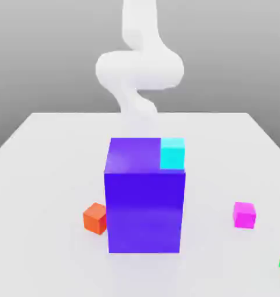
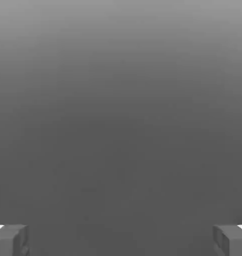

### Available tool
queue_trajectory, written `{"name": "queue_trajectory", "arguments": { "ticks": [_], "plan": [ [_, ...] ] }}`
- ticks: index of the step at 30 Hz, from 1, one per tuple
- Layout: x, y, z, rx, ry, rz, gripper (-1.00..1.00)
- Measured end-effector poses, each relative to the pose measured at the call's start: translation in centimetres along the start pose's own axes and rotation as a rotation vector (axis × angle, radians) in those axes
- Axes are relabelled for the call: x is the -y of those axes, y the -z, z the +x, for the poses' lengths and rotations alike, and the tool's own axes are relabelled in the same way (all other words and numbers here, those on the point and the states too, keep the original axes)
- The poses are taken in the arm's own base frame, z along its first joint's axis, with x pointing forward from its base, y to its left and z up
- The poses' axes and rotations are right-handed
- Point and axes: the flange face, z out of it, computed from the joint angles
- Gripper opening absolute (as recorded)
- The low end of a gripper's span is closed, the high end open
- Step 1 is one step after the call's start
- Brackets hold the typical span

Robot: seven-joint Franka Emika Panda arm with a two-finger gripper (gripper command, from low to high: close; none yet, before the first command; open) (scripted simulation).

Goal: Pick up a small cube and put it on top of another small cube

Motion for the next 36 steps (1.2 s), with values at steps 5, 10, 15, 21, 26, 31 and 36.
{"name": "queue_trajectory", "arguments": {
  "ticks": [5,10,15,21,26,31,36],
  "plan": [
    [2.6,-11.6,-7.8,0.205,0.268,-0.019,0.00],
    [3.1,-20.2,-18.2,0.387,0.540,-0.035,0.00],
    [0.9,-26.0,-29.9,0.555,0.823,-0.051,0.00],
    [-5.3,-29.2,-43.5,0.740,1.193,-0.068,0.00],
    [-8.3,-32.8,-46.4,0.764,1.228,-0.078,0.00],
    [-9.6,-34.6,-47.7,0.766,1.228,-0.078,-1.00],
    [-9.5,-34.5,-47.6,0.766,1.228,-0.079,-1.00]
  ]
}}
